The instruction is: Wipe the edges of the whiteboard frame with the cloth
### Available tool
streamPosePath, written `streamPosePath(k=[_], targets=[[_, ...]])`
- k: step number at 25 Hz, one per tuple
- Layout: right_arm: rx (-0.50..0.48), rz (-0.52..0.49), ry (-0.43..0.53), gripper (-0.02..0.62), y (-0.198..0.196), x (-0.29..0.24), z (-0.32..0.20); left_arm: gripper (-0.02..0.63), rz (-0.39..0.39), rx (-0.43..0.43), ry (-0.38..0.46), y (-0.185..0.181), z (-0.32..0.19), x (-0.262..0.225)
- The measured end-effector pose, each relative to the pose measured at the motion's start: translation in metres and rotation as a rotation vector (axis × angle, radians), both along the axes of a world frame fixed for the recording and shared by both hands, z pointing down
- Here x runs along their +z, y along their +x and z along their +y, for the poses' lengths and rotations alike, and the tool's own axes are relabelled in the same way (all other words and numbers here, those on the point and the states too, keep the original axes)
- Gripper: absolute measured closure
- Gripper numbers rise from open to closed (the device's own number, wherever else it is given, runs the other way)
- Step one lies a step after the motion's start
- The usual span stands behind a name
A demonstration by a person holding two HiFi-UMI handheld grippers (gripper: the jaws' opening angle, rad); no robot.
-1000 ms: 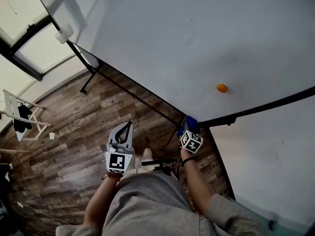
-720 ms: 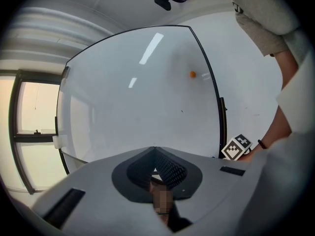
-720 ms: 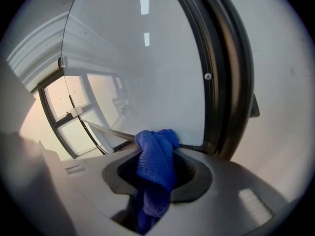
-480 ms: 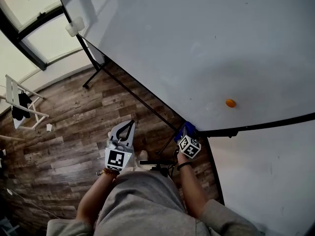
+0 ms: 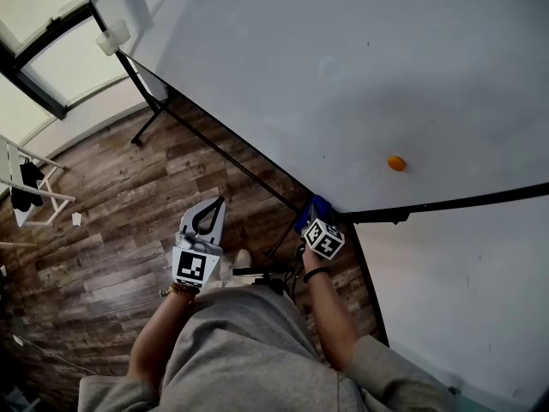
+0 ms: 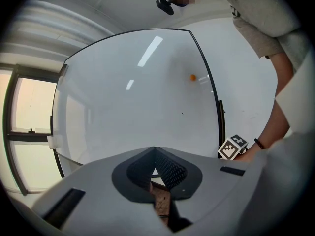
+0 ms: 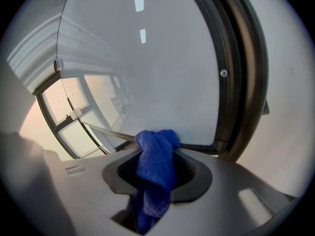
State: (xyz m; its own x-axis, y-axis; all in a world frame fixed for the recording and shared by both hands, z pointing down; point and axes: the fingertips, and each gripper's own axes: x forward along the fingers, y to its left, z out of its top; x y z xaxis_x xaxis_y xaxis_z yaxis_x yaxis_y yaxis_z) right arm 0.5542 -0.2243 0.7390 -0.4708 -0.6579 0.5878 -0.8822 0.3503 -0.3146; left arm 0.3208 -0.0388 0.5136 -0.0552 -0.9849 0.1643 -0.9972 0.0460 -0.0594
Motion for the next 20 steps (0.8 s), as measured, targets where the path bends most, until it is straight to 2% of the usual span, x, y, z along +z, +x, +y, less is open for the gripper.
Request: streamPosePath(k=[6,15,20], targets=[[0.008,-0.018,-0.03,0.454,-0.015,0.002,-0.001,0.597,0.013,-0.018,0.0,-0.007,0.006,0.003],[0.034,-0.045,-0.041,0.454,-0.035,0.004,-0.004,0.598,-0.024,-0.05,0.007,-0.041,0.018,0.003],[0.035,-0.043,-0.046,0.454,-0.042,0.002,-0.003,0.598,-0.017,-0.05,0.0,-0.048,0.017,0.004]])
